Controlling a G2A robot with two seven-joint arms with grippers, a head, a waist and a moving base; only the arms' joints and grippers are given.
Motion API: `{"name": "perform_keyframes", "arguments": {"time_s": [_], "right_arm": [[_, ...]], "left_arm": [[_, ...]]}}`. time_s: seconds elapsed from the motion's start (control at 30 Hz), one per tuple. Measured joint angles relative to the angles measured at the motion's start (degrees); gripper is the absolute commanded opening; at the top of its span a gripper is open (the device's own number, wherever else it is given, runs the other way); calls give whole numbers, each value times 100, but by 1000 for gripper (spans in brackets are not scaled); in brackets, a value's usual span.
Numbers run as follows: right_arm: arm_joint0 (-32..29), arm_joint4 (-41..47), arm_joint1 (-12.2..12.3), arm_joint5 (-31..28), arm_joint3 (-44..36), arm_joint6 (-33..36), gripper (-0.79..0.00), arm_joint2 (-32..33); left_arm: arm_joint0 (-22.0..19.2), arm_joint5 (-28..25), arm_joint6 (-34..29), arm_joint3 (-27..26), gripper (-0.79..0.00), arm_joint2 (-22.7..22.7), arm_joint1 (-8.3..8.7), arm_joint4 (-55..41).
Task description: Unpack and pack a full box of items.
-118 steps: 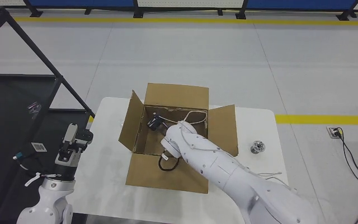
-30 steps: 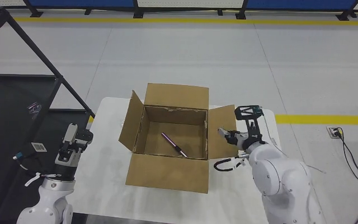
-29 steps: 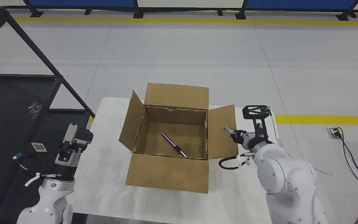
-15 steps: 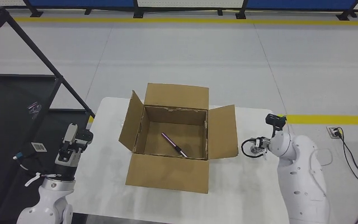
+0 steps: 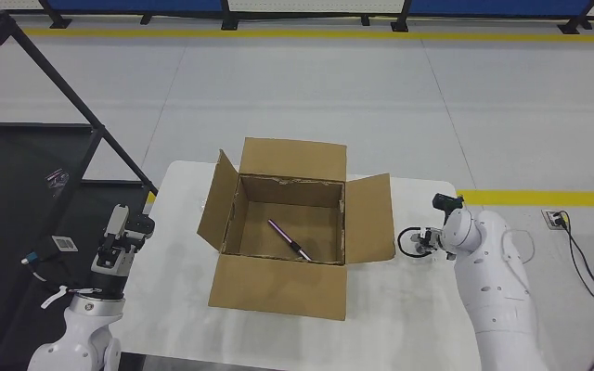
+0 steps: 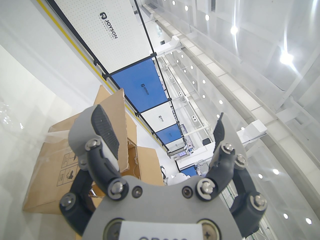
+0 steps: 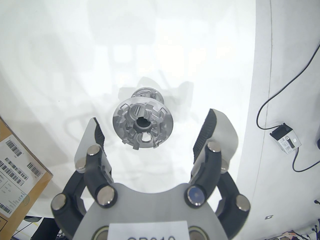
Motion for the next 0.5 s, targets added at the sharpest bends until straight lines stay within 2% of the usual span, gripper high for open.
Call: {"name": "perform_keyframes", "arguments": {"time_s": [0.17,0.27,0.37,0.5], "right_arm": [[95,38,14,5,145,-72,-785,-48],[43,96,16,61,-47,-153,-785,-73],[-142,190,19,138,-569,-201,-785,-70],[-705,357,5,512,-1982,-530,-785,-29]], "left_arm": [[0,0,0,0,0,0,0,0],[0,0,0,0,0,0,0,0],[0,0,0,0,0,0,0,0],[0,0,0,0,0,0,0,0]]}}
